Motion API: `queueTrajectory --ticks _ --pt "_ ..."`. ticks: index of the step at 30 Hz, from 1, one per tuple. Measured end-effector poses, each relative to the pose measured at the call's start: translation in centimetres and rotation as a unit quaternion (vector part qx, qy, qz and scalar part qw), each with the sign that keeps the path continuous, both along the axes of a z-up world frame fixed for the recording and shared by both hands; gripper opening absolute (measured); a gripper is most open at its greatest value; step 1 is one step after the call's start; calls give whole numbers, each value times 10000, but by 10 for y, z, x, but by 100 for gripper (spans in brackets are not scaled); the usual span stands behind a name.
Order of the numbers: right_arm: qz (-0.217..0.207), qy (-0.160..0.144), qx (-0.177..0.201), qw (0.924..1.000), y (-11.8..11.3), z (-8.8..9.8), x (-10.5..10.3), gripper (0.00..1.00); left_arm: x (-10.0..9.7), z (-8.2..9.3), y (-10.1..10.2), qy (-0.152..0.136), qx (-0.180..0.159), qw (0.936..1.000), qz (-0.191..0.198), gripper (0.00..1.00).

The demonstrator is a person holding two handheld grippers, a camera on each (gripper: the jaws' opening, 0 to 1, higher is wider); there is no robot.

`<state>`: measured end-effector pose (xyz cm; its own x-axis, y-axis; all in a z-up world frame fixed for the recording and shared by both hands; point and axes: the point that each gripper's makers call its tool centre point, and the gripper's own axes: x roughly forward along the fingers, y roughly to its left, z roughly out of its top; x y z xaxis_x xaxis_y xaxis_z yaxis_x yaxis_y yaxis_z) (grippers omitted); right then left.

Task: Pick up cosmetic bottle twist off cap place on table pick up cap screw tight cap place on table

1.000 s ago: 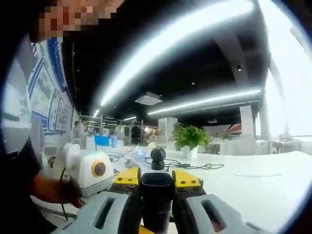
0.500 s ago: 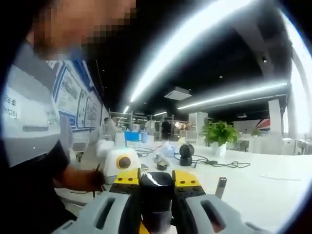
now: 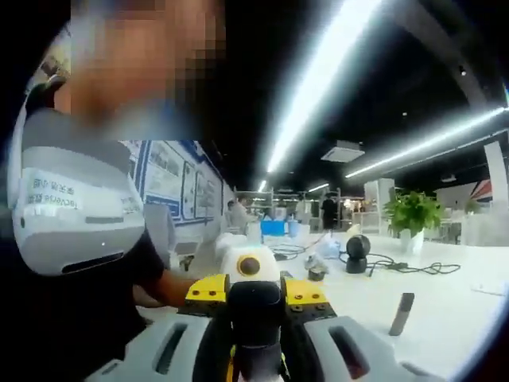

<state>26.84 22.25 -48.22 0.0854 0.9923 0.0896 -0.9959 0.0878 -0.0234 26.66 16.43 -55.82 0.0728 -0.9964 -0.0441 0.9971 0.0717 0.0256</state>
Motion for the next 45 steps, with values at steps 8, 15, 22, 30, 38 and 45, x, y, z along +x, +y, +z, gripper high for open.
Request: queueTrajectory --ticks 8,15,22,30,38,45 --pt "-8 -54 -153 9999 0 -4 0 18 2 -3 -2 -42 -28 9999 93 13" --pt "-611 -213 39 9979 -4 3 12 28 24 -8 3 -146 55 9951 976 13" --pt "-1365 -370 69 9899 -7 3 23 27 30 -8 6 -193 27 9882 1516 13" --pt "-2102 -218 370 9767 -18 6 34 27 40 1 13 -177 -158 9803 1962 13" --pt "-2793 48 733 9574 -24 9 42 26 51 3 14 -222 -155 9696 2433 14" --pt "-3340 -93 653 9403 -25 7 46 22 57 6 15 -232 -313 9613 2729 13"
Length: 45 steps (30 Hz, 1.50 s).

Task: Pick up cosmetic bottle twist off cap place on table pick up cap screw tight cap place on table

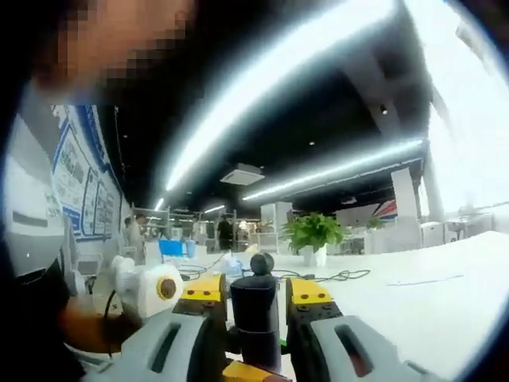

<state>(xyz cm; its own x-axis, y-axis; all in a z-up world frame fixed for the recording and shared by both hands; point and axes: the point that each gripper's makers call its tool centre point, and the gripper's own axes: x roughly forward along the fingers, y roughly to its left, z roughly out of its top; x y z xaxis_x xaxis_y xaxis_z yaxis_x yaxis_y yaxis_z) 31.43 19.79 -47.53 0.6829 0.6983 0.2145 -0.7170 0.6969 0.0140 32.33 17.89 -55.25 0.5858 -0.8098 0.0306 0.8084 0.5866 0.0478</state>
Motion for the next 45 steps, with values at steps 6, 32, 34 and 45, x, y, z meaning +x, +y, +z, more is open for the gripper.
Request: queueTrajectory --ticks 6,32,34,45 --pt "-350 -32 -141 9993 0 -1 4 20 3 2 1 -182 158 9995 199 14" --pt "-698 153 -416 9966 -1 -12 15 16 11 -7 1 45 250 9986 475 13" --pt "-585 169 -446 9972 -1 -13 14 15 10 -8 1 60 261 9987 436 13" --pt "-143 195 -491 9985 1 -15 7 15 2 -10 -2 154 309 9994 48 13"
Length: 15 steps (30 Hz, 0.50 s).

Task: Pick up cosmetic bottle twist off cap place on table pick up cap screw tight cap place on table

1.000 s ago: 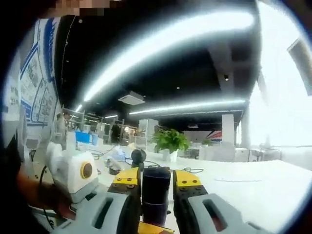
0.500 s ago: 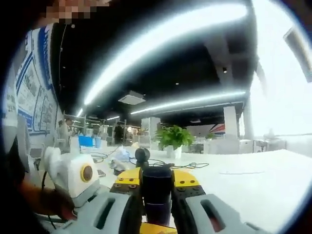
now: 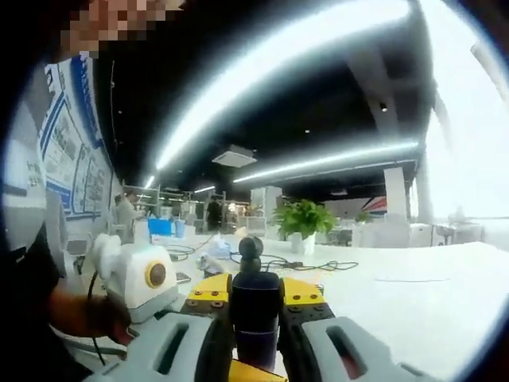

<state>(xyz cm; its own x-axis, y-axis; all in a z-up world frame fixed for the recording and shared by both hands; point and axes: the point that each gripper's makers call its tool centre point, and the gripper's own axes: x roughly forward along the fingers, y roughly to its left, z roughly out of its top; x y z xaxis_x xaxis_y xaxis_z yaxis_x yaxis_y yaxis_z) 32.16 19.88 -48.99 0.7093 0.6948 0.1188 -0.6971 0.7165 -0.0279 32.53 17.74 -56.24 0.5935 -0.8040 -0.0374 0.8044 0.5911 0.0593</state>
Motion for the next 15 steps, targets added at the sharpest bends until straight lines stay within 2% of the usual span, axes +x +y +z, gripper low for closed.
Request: queueTrajectory --ticks 4,15 --pt "189 0 -37 9998 0 -1 -3 15 -4 -1 -2 62 -7 9997 -234 14" --pt "853 -118 -143 9962 3 4 -15 15 -17 3 -7 -29 72 9969 -786 14"
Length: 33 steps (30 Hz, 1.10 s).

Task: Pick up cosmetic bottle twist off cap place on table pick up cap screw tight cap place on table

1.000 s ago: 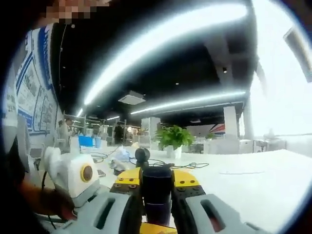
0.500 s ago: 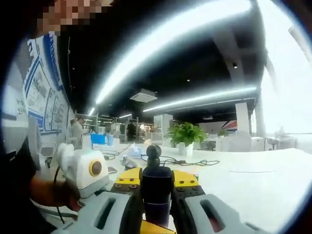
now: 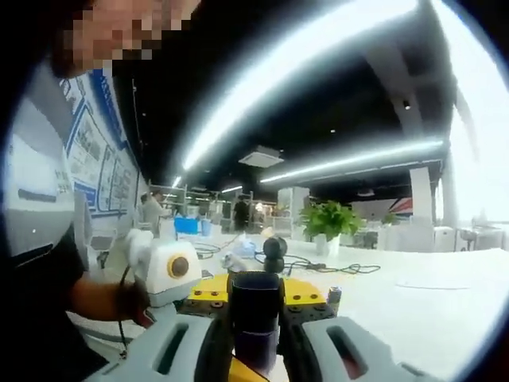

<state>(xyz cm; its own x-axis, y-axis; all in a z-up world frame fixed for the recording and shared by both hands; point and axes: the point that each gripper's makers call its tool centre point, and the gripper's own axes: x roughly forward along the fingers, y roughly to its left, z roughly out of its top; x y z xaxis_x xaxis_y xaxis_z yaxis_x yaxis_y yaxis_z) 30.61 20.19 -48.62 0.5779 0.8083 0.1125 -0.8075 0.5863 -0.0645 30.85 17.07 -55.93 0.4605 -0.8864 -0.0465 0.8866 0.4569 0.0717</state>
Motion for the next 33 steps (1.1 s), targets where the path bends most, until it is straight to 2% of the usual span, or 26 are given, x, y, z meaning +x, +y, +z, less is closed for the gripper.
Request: queueTrajectory --ticks 11,18,27,33 --pt "688 78 61 9976 0 1 -4 15 -5 1 -1 5 114 9993 -351 14" --pt "1248 22 -55 9922 4 0 -16 15 -13 -1 -4 -7 190 9969 -763 14" --pt "1882 -57 -177 9820 6 1 -32 15 -31 0 -8 -67 135 9866 -1623 14" --pt "2404 69 -149 9705 6 -2 -44 15 -45 -3 -10 30 175 9757 -2182 14"
